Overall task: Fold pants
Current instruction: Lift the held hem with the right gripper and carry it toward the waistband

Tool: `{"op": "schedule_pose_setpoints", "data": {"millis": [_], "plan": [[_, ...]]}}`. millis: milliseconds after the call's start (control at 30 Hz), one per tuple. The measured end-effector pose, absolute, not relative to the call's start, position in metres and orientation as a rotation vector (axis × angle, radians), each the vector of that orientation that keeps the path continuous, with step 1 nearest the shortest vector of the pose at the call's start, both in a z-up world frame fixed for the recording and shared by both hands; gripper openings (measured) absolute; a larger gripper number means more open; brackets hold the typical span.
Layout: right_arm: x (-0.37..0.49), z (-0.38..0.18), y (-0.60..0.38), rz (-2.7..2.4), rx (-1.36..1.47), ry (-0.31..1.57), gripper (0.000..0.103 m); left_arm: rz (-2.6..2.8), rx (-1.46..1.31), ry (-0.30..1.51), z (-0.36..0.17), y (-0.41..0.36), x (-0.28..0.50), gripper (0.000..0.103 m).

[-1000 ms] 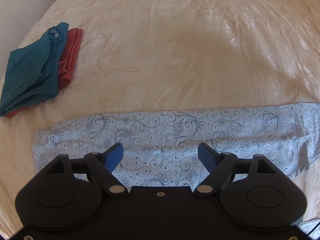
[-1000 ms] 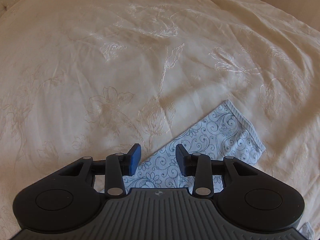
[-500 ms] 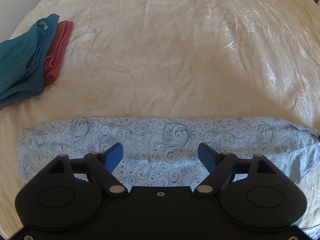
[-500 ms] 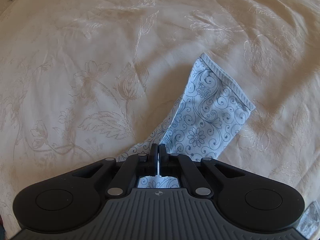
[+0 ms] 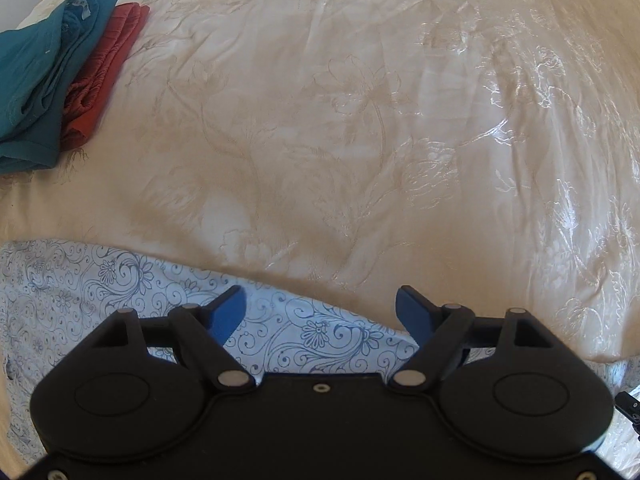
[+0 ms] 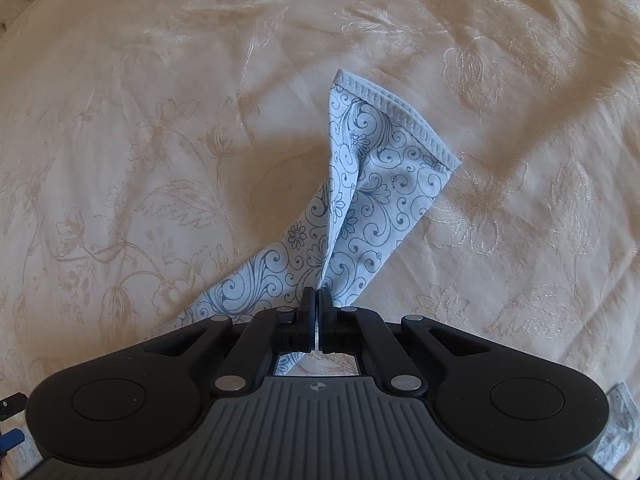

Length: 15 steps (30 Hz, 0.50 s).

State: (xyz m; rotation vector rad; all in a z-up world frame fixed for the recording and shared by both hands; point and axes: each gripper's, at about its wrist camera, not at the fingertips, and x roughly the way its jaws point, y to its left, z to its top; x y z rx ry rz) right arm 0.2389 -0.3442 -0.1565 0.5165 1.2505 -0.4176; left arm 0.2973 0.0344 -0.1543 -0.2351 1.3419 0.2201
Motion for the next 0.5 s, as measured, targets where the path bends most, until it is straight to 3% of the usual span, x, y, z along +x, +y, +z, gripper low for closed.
{"op": "schedule_pose_setpoints", "data": {"millis": [200, 233, 267, 300, 333, 433, 500], "plan": [[0.239, -0.155, -0.344, -0.406, 0.508, 1.247, 0.001, 0.224, -0.274, 1.388, -0.169, 0.033, 0.301, 0.08], [0.24, -0.155, -0.344, -0.404, 0.507, 1.247, 0.001, 0.225, -0.27, 1.402, -0.173, 0.031, 0.302, 0.073], [0.24, -0.156, -0.345, -0.402, 0.506, 1.245, 0.001, 0.22, -0.268, 1.413, -0.176, 0.03, 0.304, 0.056], [0.241, -0.158, -0.347, -0.4, 0.504, 1.242, 0.001, 0.216, -0.267, 1.418, -0.177, 0.03, 0.304, 0.045], [0.24, -0.157, -0.346, -0.4, 0.502, 1.239, 0.001, 0.211, -0.267, 1.418, -0.177, 0.029, 0.303, 0.025], [0.237, -0.153, -0.349, -0.401, 0.51, 1.225, 0.001, 0.206, -0.257, 1.361, -0.165, 0.029, 0.293, 0.009], [0.232, -0.145, -0.351, -0.403, 0.514, 1.211, 0.001, 0.203, -0.245, 1.33, -0.153, 0.028, 0.283, 0.006]]}}
